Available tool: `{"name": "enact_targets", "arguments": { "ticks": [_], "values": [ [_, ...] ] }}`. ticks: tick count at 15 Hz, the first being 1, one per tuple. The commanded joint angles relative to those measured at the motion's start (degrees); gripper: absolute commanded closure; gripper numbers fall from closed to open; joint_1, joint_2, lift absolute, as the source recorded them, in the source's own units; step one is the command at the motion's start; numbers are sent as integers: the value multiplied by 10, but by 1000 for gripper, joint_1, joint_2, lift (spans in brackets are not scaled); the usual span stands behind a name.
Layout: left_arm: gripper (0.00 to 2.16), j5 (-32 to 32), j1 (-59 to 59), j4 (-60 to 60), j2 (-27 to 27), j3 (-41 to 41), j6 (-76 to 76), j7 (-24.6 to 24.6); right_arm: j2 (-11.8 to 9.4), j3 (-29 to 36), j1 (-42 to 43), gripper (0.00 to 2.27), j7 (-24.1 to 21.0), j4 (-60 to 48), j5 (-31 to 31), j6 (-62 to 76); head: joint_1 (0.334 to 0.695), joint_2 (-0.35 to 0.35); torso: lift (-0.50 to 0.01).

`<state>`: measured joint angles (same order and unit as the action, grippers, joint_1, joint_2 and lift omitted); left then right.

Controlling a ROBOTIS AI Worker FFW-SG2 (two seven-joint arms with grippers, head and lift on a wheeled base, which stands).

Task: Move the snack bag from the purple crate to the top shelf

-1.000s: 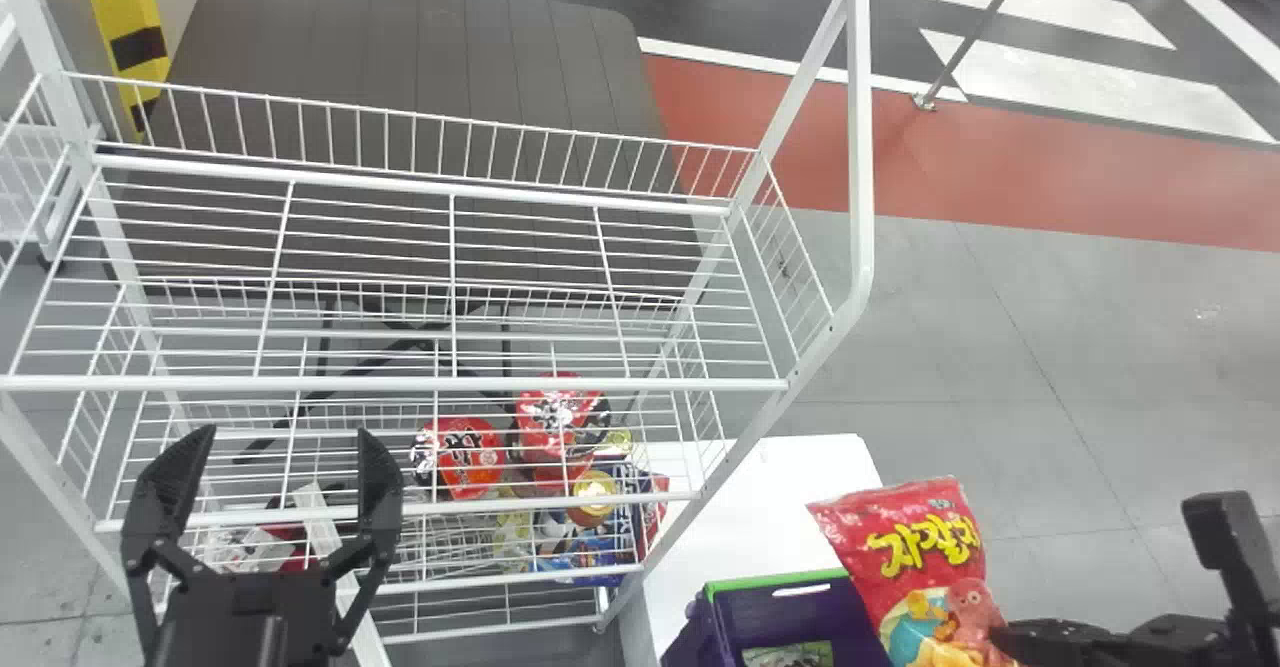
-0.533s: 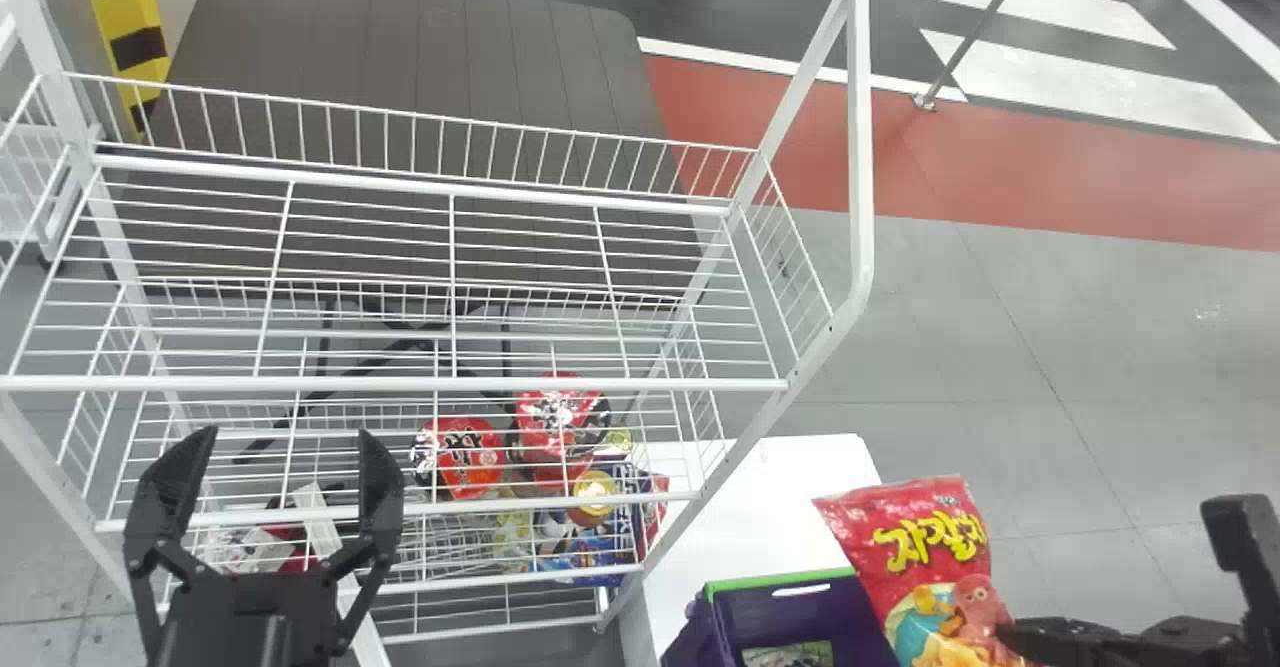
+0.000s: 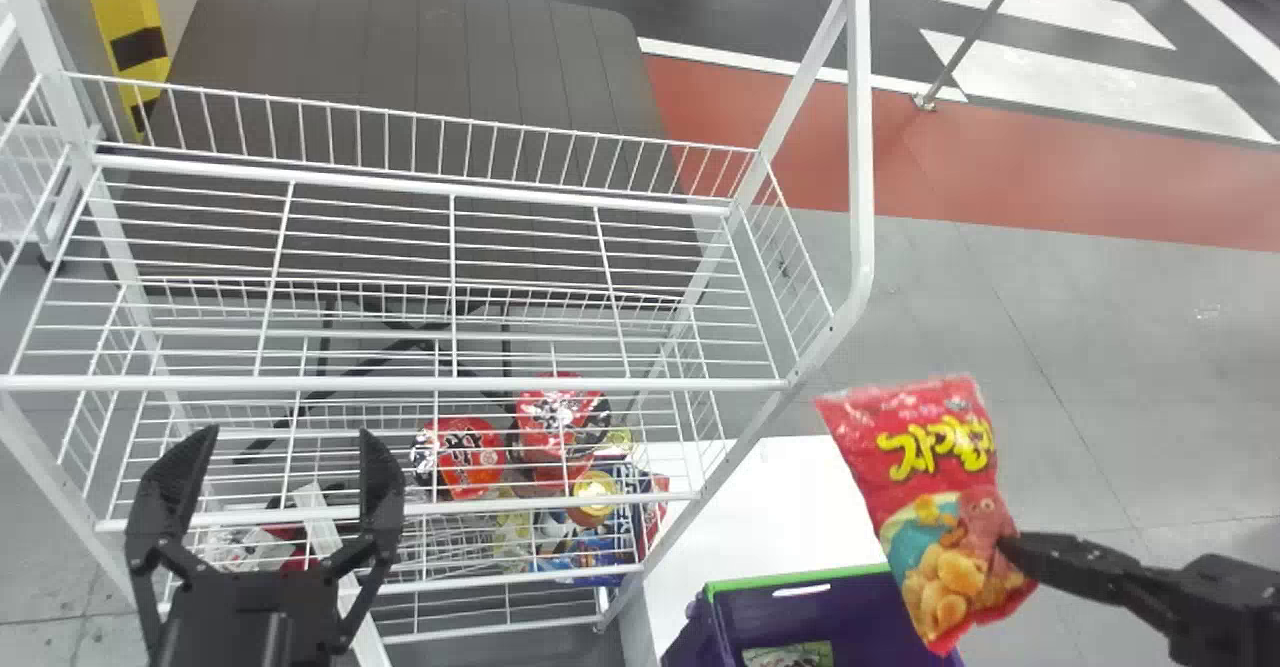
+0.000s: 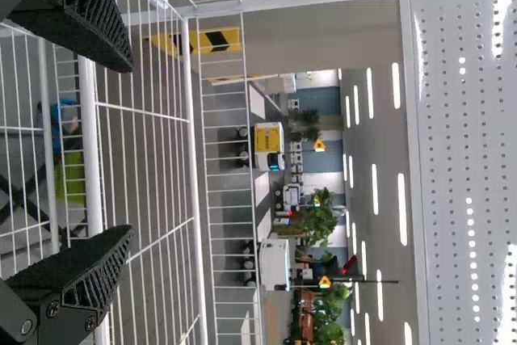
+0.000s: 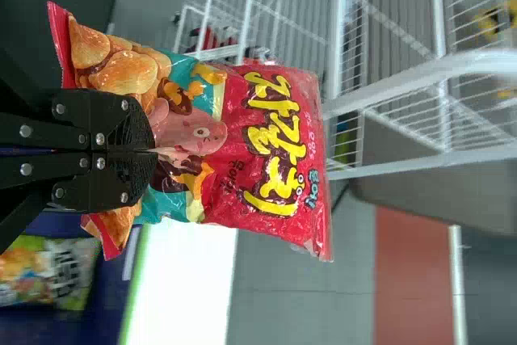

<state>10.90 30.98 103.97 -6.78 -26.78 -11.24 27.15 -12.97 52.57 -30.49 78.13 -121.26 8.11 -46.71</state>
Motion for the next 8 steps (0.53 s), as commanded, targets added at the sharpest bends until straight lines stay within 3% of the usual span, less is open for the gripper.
{"name": "enact_targets", "arguments": {
  "ticks": [1, 5, 8],
  "values": [
    [124, 0, 0, 0, 1, 0, 3, 0, 26, 12, 10, 1771, 2, -51, -38, -2, 695, -350, 4],
    [124, -1, 0, -2, 1, 0, 5, -1, 72, -9, 44, 1771, 2, -122, -78, -53, 695, -350, 4],
    [124, 0, 0, -2, 1, 0, 5, 0, 109, -55, 69, 1767, 2, -152, -72, -65, 695, -350, 4]
  ]
}}
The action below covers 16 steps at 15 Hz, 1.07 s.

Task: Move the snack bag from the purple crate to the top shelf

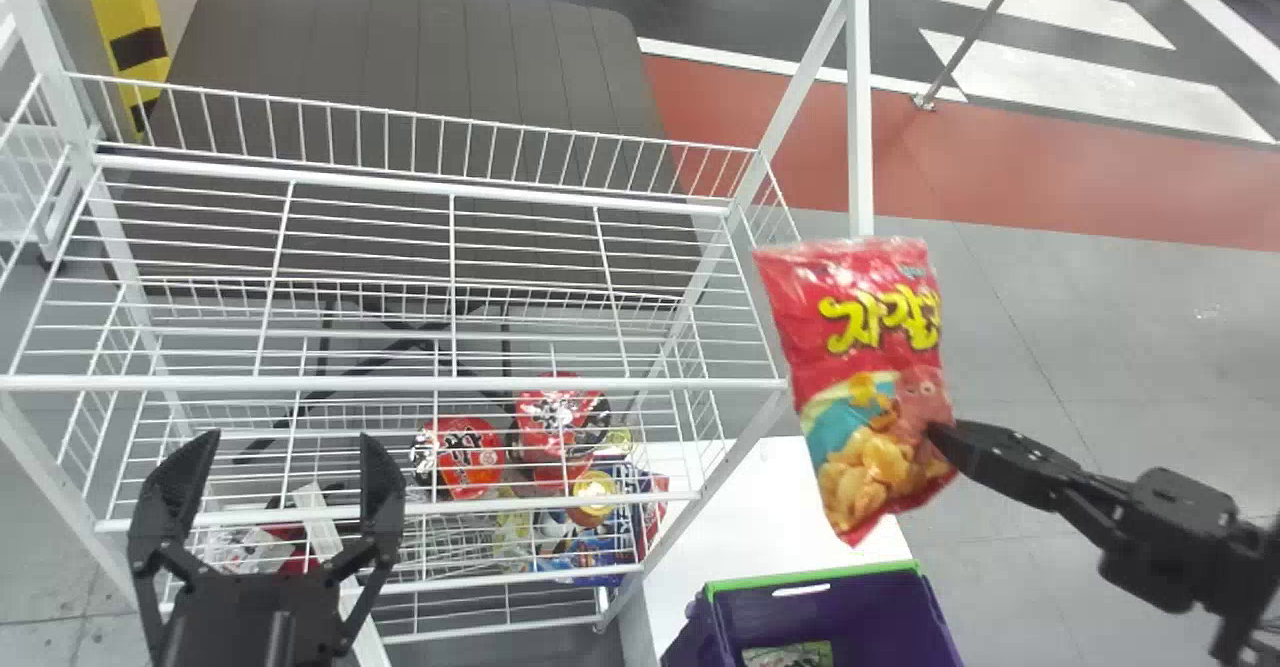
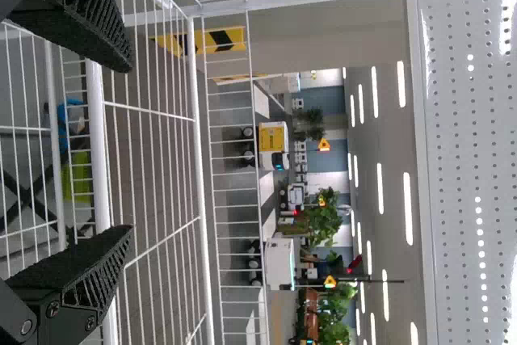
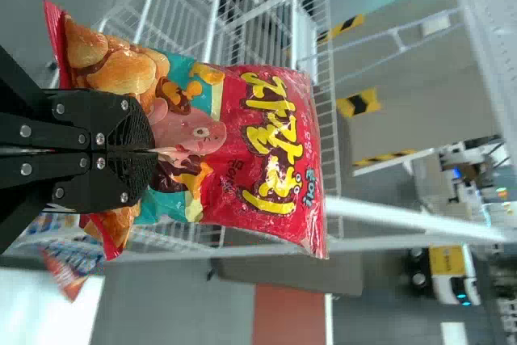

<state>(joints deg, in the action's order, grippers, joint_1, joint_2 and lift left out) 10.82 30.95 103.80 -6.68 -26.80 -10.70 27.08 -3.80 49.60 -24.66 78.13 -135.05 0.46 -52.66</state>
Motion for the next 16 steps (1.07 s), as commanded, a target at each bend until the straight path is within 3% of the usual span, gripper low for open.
{"name": "enact_targets", "arguments": {
  "ticks": [1, 3, 6, 10, 12, 16],
  "values": [
    [130, 1, 2, 0, 0, 0, -1, 1, 23, -43, 16, 1767, 2, -21, 6, -13, 695, -350, 4],
    [130, -3, 3, -2, 0, 0, -1, 0, 38, -84, 22, 1767, 2, -26, 8, -7, 695, -350, 4],
    [130, -6, 3, -2, 0, 0, -1, 0, 38, -161, 12, 1767, 1, -25, 11, 29, 695, -350, 4],
    [134, -6, -2, -12, 4, 0, -1, 0, 38, -291, -17, 1767, -127, -6, 16, 119, 695, -289, 4],
    [137, -8, -5, -19, 5, 0, -2, -1, 38, -360, -25, 1767, -205, 20, 27, 202, 695, -220, 4],
    [137, -12, -10, -30, 5, 3, -8, -4, 38, -448, -2, 1767, -303, 82, 30, 293, 695, -122, 4]
  ]
}}
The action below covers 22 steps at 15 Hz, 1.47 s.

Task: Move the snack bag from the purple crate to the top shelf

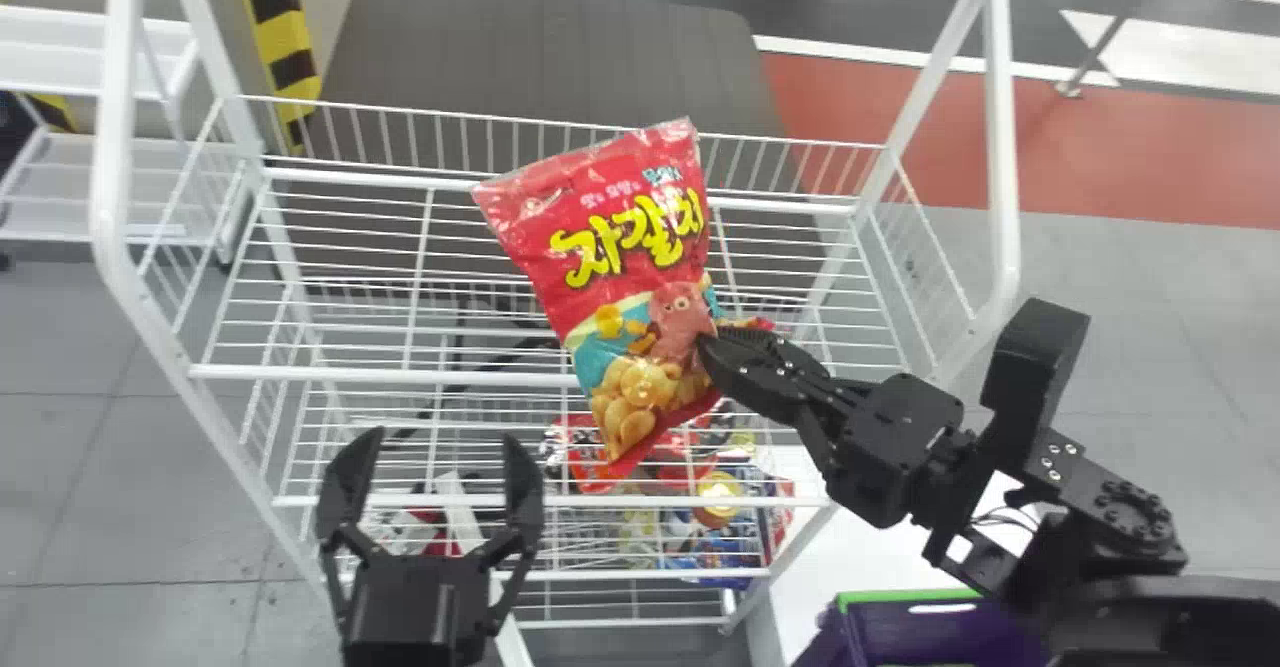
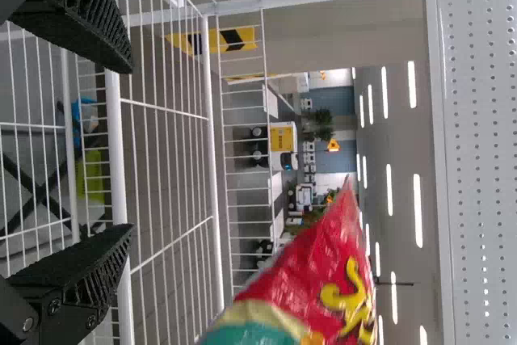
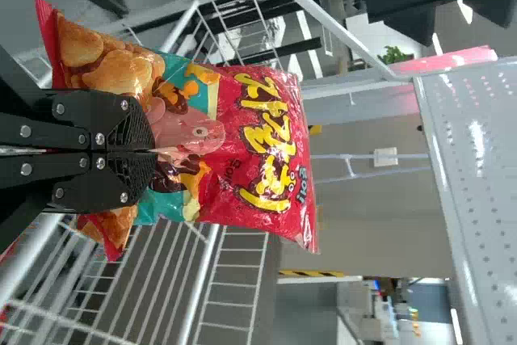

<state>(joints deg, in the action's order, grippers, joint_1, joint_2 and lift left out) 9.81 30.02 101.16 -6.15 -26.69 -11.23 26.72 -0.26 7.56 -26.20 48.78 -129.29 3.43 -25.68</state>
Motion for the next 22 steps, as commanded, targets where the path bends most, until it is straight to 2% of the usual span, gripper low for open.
{"name": "enact_targets", "arguments": {
  "ticks": [1, 7, 11, 17, 22],
  "values": [
    [137, -2, 0, -6, 0, 3, -4, -1, 3, -47, 30, 1767, -27, 50, 0, 39, 695, -105, 4],
    [137, -5, -1, -19, -2, 8, -16, -2, 3, -148, 134, 1767, -122, 208, -8, 132, 695, 9, 4],
    [137, -11, -1, -22, -4, 11, -23, -3, 3, -187, 203, 1767, -181, 298, -20, 162, 695, 73, 4],
    [137, -19, -6, -30, -9, 11, -29, -21, 3, -202, 279, 1767, -211, 403, -92, 166, 695, 100, 4],
    [137, -31, -7, -44, -19, 12, -59, -23, 3, -207, 315, 1767, -234, 474, -98, 218, 695, 94, 4]
  ]
}}
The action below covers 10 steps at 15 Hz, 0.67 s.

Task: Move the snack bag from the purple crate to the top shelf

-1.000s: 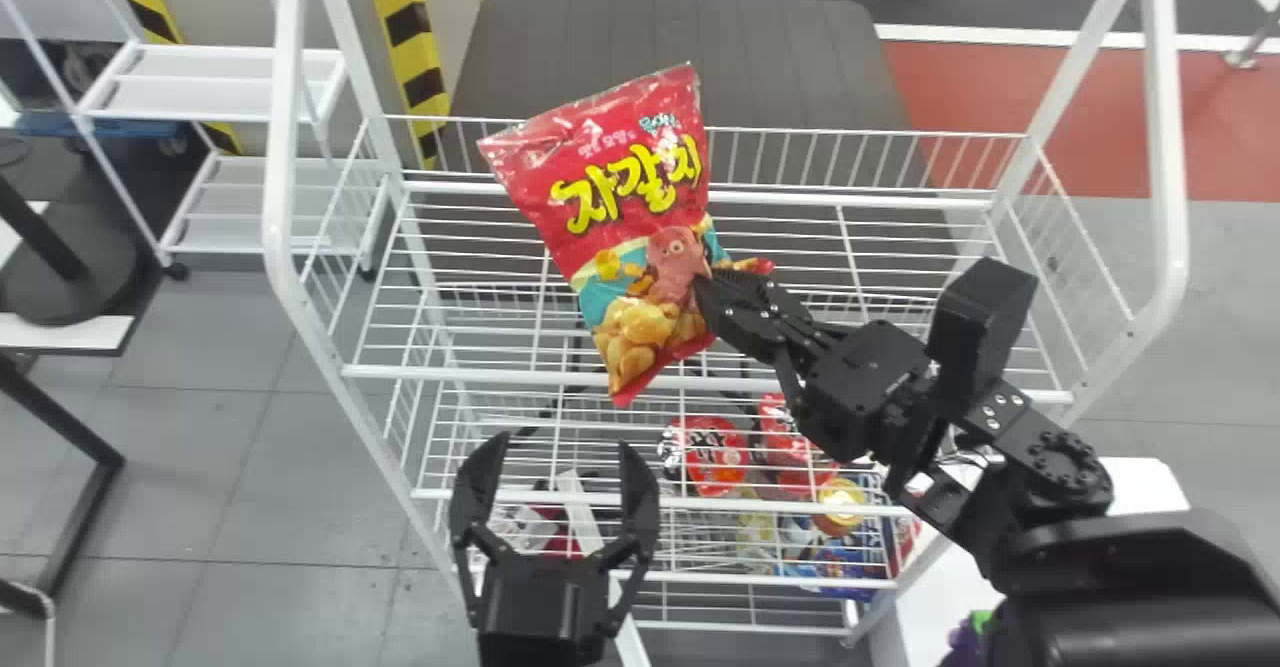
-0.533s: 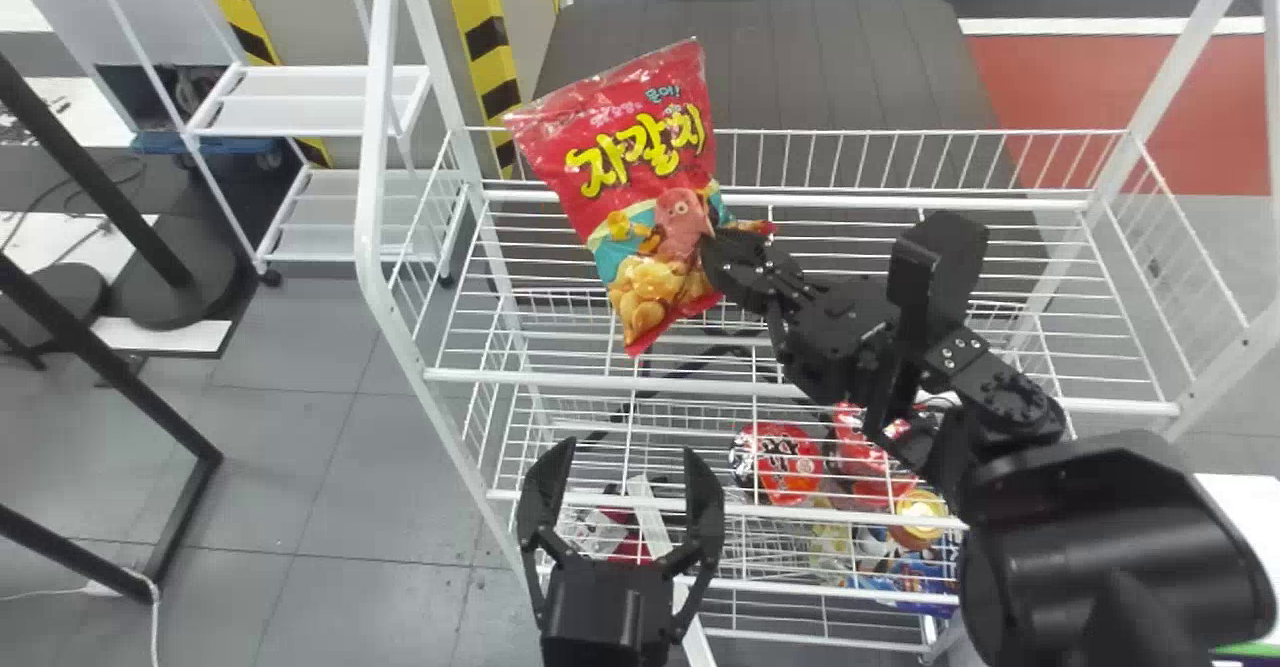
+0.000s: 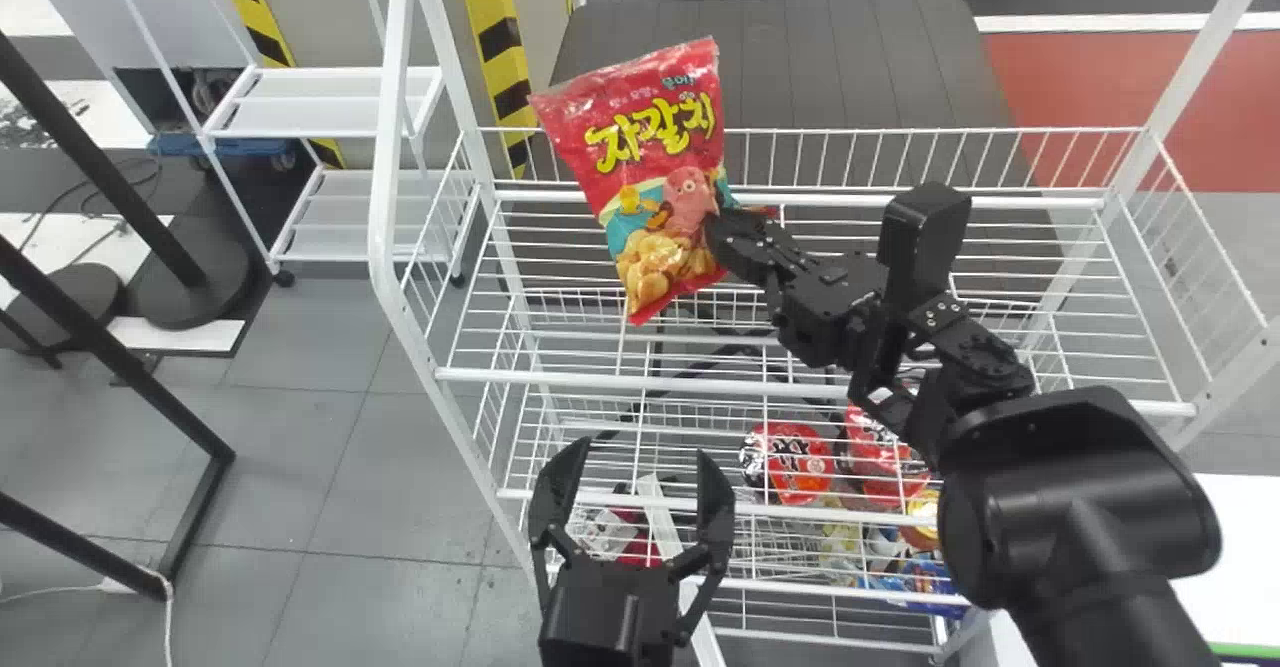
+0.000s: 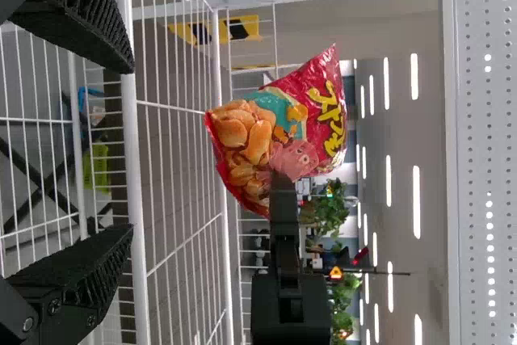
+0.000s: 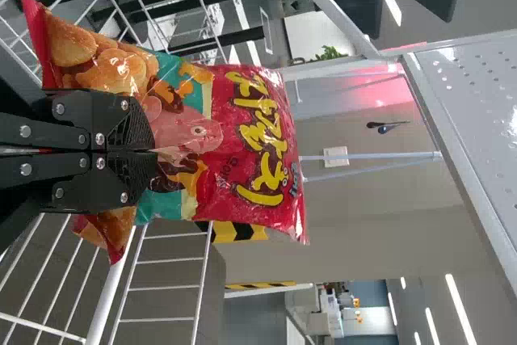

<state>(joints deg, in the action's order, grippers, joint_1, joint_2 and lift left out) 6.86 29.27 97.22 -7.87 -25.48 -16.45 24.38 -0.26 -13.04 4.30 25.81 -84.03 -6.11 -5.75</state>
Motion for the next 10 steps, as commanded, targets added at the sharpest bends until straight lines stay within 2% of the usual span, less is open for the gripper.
{"name": "enact_targets", "arguments": {
  "ticks": [1, 10],
  "values": [
    [137, -2, 0, -5, -2, 3, -8, 1, 3, -1, 18, 1767, -7, 36, -7, 32, 695, 94, 4],
    [137, -11, -11, -39, -3, 7, -52, -2, 3, -9, 103, 1767, -10, 188, -56, 121, 695, 89, 4]
  ]
}}
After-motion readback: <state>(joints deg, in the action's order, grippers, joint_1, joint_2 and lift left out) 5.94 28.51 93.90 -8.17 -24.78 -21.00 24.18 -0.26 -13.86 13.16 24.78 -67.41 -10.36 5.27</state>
